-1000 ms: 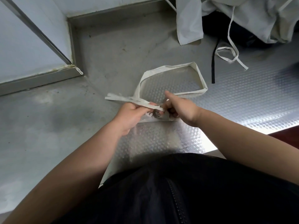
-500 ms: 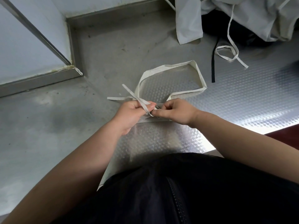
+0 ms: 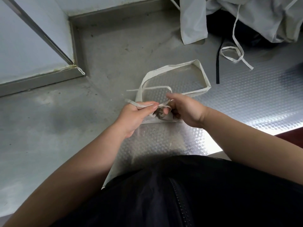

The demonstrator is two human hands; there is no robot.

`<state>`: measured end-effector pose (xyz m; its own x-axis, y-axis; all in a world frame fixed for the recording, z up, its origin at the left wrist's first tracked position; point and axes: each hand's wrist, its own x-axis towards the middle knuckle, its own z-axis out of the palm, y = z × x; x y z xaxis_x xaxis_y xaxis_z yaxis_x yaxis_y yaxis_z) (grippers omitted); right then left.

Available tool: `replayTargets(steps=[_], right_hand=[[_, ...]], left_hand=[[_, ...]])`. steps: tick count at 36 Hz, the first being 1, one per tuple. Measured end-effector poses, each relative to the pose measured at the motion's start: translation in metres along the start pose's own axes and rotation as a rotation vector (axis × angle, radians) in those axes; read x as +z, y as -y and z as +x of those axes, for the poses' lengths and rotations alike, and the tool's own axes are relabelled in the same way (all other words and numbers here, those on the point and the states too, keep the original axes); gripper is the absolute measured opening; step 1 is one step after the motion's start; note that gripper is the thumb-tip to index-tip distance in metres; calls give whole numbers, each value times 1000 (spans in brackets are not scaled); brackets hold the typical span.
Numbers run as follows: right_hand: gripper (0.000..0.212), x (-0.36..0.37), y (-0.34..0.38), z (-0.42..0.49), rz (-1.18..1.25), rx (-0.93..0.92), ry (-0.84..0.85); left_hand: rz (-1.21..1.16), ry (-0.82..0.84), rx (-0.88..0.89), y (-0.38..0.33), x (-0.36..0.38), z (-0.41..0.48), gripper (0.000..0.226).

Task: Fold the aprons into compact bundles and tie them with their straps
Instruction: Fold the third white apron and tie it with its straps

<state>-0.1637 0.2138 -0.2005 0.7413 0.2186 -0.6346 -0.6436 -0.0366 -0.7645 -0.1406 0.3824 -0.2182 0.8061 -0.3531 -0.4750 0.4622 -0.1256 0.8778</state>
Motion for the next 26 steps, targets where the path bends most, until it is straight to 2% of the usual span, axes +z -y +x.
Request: replayTargets(steps=[3, 8, 11, 13, 16, 20, 23, 26], right_hand=[[64, -5, 1, 0, 67, 27, 32], [73, -11, 0, -3, 218, 66, 94], [66, -1, -1, 2, 109, 55, -83], [51, 8, -2, 6, -76, 36, -168], [36, 13, -3, 7, -309, 12, -157], [37, 10, -2, 3, -260, -1, -125], [38, 9, -2, 2, -332, -28, -144], [38, 12, 0, 4, -390, -54, -160]], left_hand=[[20, 32, 2, 0, -2, 1, 14], [59, 89, 32, 2, -5, 3, 16], [32, 135, 37, 0, -6, 1, 12], [-6, 154, 26, 0, -8, 2, 11], [-48, 125, 10, -2, -8, 2, 10], [-78, 117, 5, -2, -10, 3, 15], [-73, 162, 2, -1, -12, 3, 10], [-88, 177, 5, 1, -15, 4, 14]])
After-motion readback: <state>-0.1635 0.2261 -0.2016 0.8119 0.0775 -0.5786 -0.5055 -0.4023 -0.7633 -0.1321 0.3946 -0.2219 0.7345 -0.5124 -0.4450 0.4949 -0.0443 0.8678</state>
